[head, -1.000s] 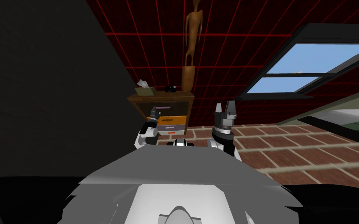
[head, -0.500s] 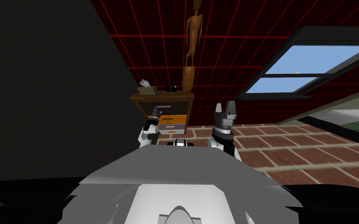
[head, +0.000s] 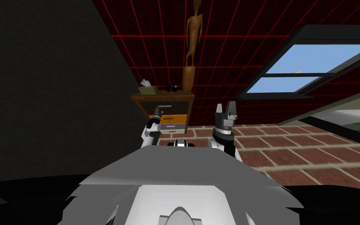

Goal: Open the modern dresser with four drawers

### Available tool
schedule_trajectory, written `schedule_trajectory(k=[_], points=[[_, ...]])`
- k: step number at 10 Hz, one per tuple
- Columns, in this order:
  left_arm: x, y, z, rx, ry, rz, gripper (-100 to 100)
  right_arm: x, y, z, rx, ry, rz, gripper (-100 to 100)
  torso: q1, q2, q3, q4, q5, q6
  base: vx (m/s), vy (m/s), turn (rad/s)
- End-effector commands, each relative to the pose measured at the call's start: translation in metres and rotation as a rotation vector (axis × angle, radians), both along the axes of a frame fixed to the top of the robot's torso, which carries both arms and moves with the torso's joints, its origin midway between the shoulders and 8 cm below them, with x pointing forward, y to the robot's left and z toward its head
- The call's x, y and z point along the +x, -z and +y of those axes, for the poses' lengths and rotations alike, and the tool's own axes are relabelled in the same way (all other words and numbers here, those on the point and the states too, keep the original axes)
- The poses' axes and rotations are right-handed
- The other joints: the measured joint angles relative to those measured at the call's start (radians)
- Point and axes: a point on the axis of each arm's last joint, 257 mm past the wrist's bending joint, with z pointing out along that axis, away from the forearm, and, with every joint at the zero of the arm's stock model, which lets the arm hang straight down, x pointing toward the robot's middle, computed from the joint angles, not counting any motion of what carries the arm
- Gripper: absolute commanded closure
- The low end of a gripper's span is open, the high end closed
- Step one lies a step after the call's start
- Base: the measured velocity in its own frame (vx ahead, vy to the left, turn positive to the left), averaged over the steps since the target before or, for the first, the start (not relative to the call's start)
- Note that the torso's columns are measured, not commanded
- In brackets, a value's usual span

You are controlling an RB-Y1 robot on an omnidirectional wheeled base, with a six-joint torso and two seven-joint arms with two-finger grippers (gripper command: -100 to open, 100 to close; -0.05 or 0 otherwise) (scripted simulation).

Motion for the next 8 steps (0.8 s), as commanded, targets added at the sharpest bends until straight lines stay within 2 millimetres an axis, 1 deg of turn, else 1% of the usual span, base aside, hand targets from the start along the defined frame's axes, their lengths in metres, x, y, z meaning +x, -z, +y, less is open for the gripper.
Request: schedule_trajectory(k=[1, 2, 3, 4, 5, 6, 7, 8], points=[[0.015, 0.011, -0.005, -0.005, 0.010, 0.019, -100, 0.000, 0.000, 0.000, 0.000, 0.000, 0.000, 0, 0.000, -0.004, -0.002, -0.001, 0.000, 0.000, -0.009, -0.001, -0.006], [0.016, 0.023, -0.003, -0.007, 0.008, 0.043, -100, 0.000, 0.000, 0.000, 0.000, 0.000, 0.000, 0, 0.000, -0.008, -0.005, -0.002, 0.000, 0.000, 0.007, 0.000, 0.002], [0.028, 0.004, 0.001, 0.005, 0.008, -0.009, -100, 0.000, 0.000, 0.000, 0.000, 0.000, 0.000, 0, 0.000, -0.008, -0.005, -0.003, 0.000, 0.000, -0.088, -0.003, 0.031], [0.035, 0.008, -0.001, 0.002, 0.012, 0.001, -100, 0.000, 0.000, 0.000, 0.000, 0.000, 0.000, 0, 0.002, -0.005, -0.004, -0.001, 0.000, 0.000, -0.103, -0.011, 0.021], [0.042, 0.007, -0.005, 0.000, 0.018, 0.002, -100, 0.000, 0.000, 0.000, 0.000, 0.000, 0.000, 0, 0.001, -0.004, -0.003, -0.001, 0.000, 0.000, -0.043, -0.011, 0.004], [0.047, 0.013, -0.006, -0.002, 0.020, 0.017, -100, 0.000, 0.000, 0.000, 0.000, 0.000, 0.000, 0, 0.000, -0.006, -0.004, -0.002, 0.000, 0.000, -0.006, -0.007, -0.001], [0.047, 0.028, -0.004, -0.004, 0.017, 0.044, -100, 0.000, 0.000, 0.000, 0.000, 0.000, 0.000, 0, 0.000, -0.008, -0.005, -0.002, 0.000, 0.000, 0.004, -0.002, 0.013], [0.059, 0.003, 0.001, 0.007, 0.016, -0.015, -100, 0.000, 0.000, 0.000, 0.000, 0.000, 0.000, 0, 0.002, -0.013, -0.008, -0.005, 0.001, 0.001, -0.088, -0.009, 0.015]])
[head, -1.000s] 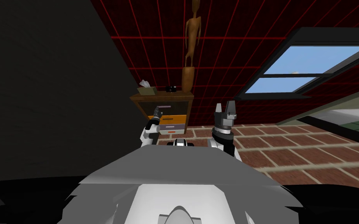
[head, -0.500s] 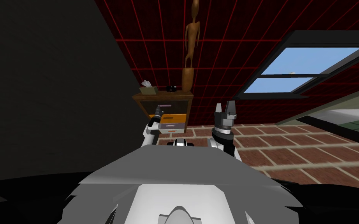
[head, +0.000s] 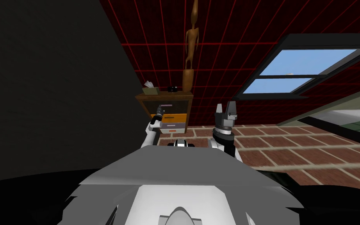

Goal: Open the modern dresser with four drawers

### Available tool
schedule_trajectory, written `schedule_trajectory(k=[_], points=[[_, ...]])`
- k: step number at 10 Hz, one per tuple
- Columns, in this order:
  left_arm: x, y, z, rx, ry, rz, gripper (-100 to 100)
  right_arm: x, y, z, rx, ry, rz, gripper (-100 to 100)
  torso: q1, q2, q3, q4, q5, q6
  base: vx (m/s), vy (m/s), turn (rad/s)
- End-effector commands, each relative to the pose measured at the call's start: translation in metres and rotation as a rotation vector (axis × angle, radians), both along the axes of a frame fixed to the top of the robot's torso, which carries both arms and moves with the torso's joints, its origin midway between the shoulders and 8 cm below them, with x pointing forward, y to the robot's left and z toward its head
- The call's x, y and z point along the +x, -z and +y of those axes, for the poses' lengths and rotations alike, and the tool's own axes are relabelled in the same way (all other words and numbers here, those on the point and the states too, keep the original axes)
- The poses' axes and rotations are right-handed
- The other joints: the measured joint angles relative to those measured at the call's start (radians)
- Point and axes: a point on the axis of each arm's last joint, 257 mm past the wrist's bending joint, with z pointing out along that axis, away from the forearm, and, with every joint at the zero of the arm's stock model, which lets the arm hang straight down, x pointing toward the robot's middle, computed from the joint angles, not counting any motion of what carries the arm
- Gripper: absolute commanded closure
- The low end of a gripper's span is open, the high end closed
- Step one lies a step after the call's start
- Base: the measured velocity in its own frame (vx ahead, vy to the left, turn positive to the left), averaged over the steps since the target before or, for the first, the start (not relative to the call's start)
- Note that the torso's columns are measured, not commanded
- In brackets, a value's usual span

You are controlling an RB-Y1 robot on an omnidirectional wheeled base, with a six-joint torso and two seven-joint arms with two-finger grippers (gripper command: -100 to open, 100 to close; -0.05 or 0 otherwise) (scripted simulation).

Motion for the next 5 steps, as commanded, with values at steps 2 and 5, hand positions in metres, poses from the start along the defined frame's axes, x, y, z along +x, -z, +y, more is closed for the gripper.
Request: schedule_trajectory(k=[2, 5], points=[[0.026, -0.014, -0.002, 0.005, 0.008, -0.028, -100, 0.000, 0.000, 0.000, 0.000, 0.000, 0.000, 0, 0.001, 0.005, 0.003, 0.004, -0.001, -0.002, -0.070, -0.008, 0.015], [0.030, 0.011, 0.000, 0.001, 0.004, 0.022, -100, 0.000, 0.000, 0.000, 0.000, 0.000, 0.000, 0, -0.001, -0.001, -0.001, 0.001, -0.001, 0.001, -0.001, 0.001, 0.004]])
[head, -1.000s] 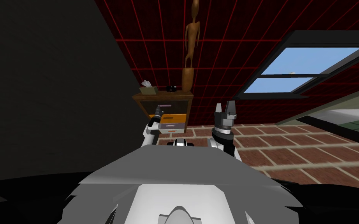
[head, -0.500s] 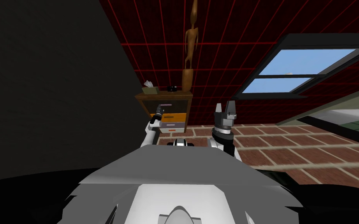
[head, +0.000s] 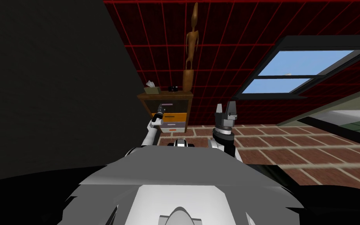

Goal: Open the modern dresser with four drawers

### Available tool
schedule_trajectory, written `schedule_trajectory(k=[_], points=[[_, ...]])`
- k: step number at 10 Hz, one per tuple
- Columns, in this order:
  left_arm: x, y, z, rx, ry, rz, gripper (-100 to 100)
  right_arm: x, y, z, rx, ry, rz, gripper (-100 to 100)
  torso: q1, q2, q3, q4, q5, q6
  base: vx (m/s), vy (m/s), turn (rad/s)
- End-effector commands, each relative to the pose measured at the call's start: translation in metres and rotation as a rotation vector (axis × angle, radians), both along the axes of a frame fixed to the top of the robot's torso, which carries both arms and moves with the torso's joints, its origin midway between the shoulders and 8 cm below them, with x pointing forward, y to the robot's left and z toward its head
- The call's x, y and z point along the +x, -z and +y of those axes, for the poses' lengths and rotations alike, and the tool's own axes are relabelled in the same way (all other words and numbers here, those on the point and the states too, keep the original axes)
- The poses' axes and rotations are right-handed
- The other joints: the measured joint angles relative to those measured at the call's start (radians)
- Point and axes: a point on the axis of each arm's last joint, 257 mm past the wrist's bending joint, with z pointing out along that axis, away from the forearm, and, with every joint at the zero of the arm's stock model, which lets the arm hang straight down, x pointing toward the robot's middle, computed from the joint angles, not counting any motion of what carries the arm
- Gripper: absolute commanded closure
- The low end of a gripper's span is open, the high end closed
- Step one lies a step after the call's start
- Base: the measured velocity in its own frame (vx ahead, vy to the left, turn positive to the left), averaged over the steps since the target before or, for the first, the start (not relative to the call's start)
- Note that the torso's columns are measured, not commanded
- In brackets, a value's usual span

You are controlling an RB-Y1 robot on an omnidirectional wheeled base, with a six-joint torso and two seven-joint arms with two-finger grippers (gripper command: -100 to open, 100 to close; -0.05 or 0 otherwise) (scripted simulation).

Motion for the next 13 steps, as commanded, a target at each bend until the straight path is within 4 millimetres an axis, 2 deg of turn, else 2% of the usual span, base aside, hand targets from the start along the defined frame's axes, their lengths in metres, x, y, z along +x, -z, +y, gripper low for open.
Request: schedule_trajectory(k=[1, 3, 5, 6, 7, 10, 12, 13], points=[[0.014, -0.012, 0.007, 0.008, -0.006, -0.033, -100, 0.000, 0.000, 0.000, 0.000, 0.000, 0.000, 0, 0.001, -0.003, -0.002, -0.003, 0.001, 0.000, -0.092, -0.018, 0.013], [0.028, -0.012, 0.000, 0.004, 0.004, -0.021, -100, 0.000, 0.000, 0.000, 0.000, 0.000, 0.000, 0, 0.002, 0.004, 0.002, 0.004, -0.001, -0.002, -0.081, -0.016, 0.019], [0.031, 0.012, 0.002, 0.001, 0.000, 0.028, -100, 0.000, 0.000, 0.000, 0.000, 0.000, 0.000, 0, 0.000, 0.000, 0.000, 0.004, -0.002, 0.001, 0.001, 0.007, 0.002], [0.031, 0.012, 0.002, 0.001, 0.000, 0.029, -100, 0.000, 0.000, 0.000, 0.000, 0.000, 0.000, 0, 0.000, -0.003, -0.002, 0.000, 0.000, 0.001, 0.009, 0.005, -0.005], [0.041, -0.014, 0.010, 0.009, -0.008, -0.029, -100, 0.000, 0.000, 0.000, 0.000, 0.000, 0.000, 0, 0.001, -0.005, -0.003, -0.002, 0.001, 0.001, -0.077, -0.024, 0.012], [0.057, -0.014, 0.001, 0.004, 0.003, -0.011, -100, 0.000, 0.000, 0.000, 0.000, 0.000, 0.000, 0, 0.002, 0.004, 0.002, 0.005, -0.002, -0.001, -0.058, -0.007, 0.012], [0.057, 0.005, 0.003, 0.002, -0.001, 0.028, -100, 0.000, 0.000, 0.000, 0.000, 0.000, 0.000, 0, 0.001, -0.002, -0.001, 0.004, -0.002, 0.000, -0.003, 0.005, 0.001], [0.065, -0.020, 0.013, 0.008, -0.012, -0.028, -100, 0.000, 0.000, 0.000, 0.000, 0.000, 0.000, 0, 0.001, -0.004, -0.003, 0.002, -0.001, 0.000, -0.088, -0.011, 0.021]])
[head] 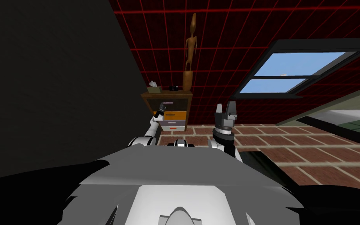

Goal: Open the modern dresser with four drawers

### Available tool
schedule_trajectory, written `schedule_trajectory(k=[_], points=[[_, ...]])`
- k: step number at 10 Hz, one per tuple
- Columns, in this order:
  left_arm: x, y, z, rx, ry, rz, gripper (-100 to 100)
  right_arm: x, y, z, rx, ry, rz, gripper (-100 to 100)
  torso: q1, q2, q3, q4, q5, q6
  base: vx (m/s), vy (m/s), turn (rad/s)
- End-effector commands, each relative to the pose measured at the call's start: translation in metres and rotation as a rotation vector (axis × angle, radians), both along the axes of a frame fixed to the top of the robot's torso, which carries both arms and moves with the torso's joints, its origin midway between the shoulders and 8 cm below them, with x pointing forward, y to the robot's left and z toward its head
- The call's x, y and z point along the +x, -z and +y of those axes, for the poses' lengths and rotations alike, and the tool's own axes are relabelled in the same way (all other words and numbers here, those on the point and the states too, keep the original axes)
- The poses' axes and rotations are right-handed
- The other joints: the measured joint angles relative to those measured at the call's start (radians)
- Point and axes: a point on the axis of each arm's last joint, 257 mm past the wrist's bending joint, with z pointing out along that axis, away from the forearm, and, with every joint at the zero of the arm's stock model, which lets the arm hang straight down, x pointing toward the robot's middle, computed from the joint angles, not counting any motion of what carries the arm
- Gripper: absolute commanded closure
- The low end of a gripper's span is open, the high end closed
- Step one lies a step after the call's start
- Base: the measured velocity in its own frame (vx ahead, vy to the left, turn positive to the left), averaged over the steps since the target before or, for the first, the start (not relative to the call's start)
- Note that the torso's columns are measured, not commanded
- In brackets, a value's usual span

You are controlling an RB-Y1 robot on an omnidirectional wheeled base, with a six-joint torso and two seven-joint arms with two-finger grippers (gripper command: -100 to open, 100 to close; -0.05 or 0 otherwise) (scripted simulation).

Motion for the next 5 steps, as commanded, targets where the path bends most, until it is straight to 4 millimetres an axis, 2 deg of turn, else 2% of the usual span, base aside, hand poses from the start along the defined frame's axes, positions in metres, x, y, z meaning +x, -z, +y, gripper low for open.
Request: schedule_trajectory(k=[1, 3, 4, 5], points=[[0.016, -0.024, 0.009, 0.005, -0.010, -0.044, -100, 0.000, 0.000, 0.000, 0.000, 0.000, 0.000, 0, 0.001, 0.004, 0.002, 0.003, -0.001, -0.002, -0.103, -0.018, 0.003], [0.027, -0.016, 0.003, 0.001, -0.005, -0.010, -100, 0.000, 0.000, 0.000, 0.000, 0.000, 0.000, 0, 0.001, 0.006, 0.004, 0.006, -0.002, -0.002, -0.031, -0.007, 0.011], [0.031, -0.032, 0.017, 0.005, -0.021, -0.050, -100, 0.000, 0.000, 0.000, 0.000, 0.000, 0.000, 0, 0.001, 0.003, 0.002, 0.005, -0.002, -0.001, -0.083, -0.002, 0.007], [0.036, -0.027, 0.014, 0.002, -0.019, -0.031, -100, 0.000, 0.000, 0.000, 0.000, 0.000, 0.000, 0, 0.003, 0.006, 0.003, 0.006, -0.001, -0.004, -0.073, 0.001, 0.020]])
